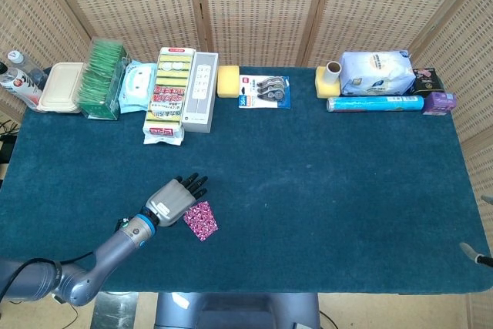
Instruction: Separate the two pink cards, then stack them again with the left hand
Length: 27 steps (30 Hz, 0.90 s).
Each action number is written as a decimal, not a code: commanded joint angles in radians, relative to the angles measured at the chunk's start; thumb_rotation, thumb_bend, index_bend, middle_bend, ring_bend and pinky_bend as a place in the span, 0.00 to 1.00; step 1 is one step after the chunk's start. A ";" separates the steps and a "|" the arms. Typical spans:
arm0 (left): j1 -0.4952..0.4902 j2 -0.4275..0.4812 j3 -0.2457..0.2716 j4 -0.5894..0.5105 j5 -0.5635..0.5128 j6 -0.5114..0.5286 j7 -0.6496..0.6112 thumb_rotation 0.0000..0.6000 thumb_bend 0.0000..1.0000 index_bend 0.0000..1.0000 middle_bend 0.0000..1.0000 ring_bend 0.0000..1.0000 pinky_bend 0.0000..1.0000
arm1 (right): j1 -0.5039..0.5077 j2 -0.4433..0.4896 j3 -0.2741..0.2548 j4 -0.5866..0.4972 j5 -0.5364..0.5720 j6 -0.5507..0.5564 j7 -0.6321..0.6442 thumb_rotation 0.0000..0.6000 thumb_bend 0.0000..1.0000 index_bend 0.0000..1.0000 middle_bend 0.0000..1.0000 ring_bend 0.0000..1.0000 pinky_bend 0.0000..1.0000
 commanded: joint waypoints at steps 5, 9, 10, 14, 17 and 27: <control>0.033 -0.060 0.000 0.079 0.066 -0.033 -0.046 1.00 0.16 0.00 0.00 0.00 0.29 | 0.001 0.002 0.003 0.004 0.006 -0.004 0.009 1.00 0.00 0.20 0.02 0.00 0.00; 0.037 -0.067 -0.004 0.087 0.068 -0.043 -0.043 1.00 0.16 0.00 0.00 0.00 0.29 | 0.001 0.003 0.004 0.005 0.007 -0.003 0.014 1.00 0.00 0.20 0.02 0.00 0.00; 0.038 -0.069 -0.006 0.088 0.066 -0.046 -0.041 1.00 0.16 0.00 0.00 0.00 0.29 | 0.000 0.003 0.004 0.005 0.006 -0.003 0.015 1.00 0.00 0.20 0.02 0.00 0.00; 0.038 -0.084 -0.018 0.099 0.063 -0.059 -0.035 1.00 0.16 0.00 0.00 0.00 0.29 | -0.001 0.004 0.003 0.006 0.003 0.000 0.018 1.00 0.00 0.20 0.02 0.00 0.00; 0.037 -0.093 -0.025 0.105 0.063 -0.063 -0.022 1.00 0.16 0.00 0.00 0.00 0.29 | -0.002 0.005 0.003 0.006 0.005 0.000 0.018 1.00 0.00 0.20 0.02 0.00 0.00; 0.037 -0.113 -0.037 0.110 0.036 -0.063 0.028 1.00 0.18 0.10 0.00 0.00 0.29 | -0.002 0.005 0.004 0.007 0.007 0.000 0.020 1.00 0.00 0.20 0.02 0.00 0.00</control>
